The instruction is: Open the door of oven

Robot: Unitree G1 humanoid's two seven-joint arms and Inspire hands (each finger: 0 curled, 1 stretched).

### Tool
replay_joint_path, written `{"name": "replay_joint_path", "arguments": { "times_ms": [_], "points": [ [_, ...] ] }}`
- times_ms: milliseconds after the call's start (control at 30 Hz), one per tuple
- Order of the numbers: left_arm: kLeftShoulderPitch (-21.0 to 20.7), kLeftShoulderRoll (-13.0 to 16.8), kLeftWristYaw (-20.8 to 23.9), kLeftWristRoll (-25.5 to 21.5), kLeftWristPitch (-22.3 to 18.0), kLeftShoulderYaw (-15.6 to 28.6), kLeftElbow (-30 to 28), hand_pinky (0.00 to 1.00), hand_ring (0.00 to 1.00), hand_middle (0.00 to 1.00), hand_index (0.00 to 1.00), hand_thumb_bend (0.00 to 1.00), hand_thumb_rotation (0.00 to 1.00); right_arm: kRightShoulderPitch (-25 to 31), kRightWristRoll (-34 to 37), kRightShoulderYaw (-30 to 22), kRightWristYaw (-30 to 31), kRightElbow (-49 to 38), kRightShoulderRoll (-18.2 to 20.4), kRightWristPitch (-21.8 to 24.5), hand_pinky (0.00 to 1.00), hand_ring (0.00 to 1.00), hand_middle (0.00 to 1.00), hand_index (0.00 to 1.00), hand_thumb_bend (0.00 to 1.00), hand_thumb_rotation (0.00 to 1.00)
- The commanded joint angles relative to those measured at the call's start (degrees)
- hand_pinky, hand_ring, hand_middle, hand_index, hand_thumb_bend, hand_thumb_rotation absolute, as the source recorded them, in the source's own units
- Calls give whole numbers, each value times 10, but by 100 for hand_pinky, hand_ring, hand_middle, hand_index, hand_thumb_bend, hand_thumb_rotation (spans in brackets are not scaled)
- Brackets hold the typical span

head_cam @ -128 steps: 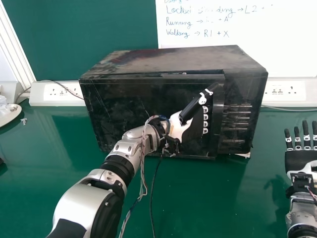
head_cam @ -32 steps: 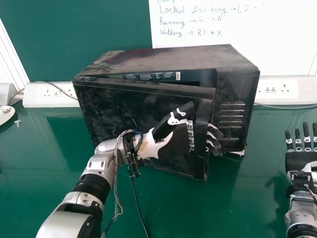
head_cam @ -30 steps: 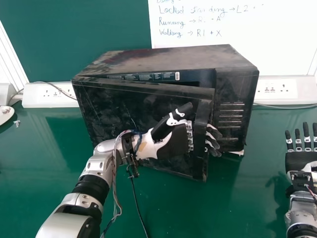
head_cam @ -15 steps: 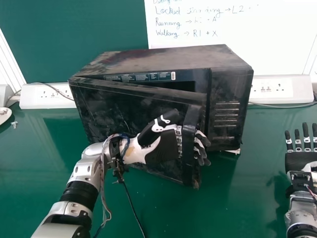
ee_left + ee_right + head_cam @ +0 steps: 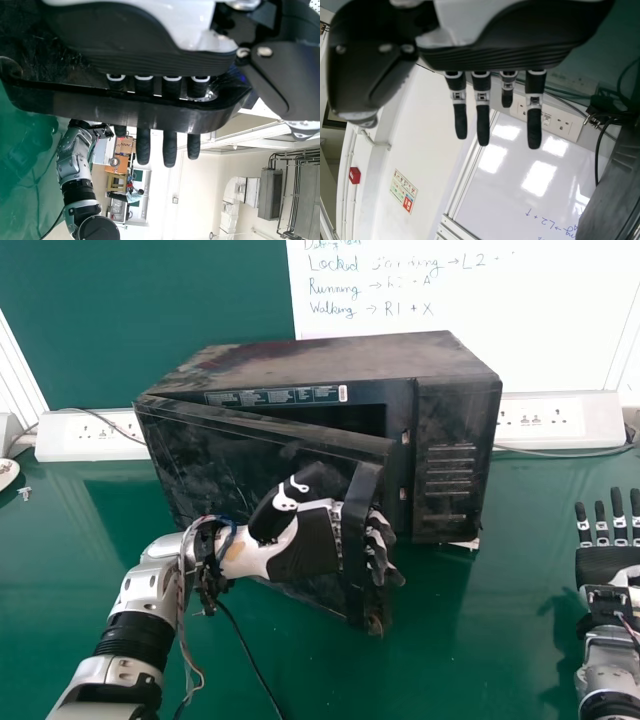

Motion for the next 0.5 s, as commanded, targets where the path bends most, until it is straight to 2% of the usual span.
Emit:
{"name": "replay_joint_path", "arguments": {
  "times_ms": [0,167,300,467],
  "points": [
    [-1,45,12,-38,-7,37,-14,51,65,72,77,86,91,-2,-1,1,8,-1,-2,5,39,48,58,64,100,90],
    [16,47,-1,-57,-15,44,-30,50,62,71,77,85,90,-1,-3,2,10,1,-3,3,39,47,57,65,100,90],
    [32,52,-28,-83,-17,52,-49,52,62,71,77,85,89,-2,-2,1,7,0,-2,2,40,47,57,64,100,90],
    [51,61,-43,-101,-25,60,-85,53,61,69,75,85,82,-1,-2,1,7,0,-2,3,40,48,57,64,100,90]
  ]
}}
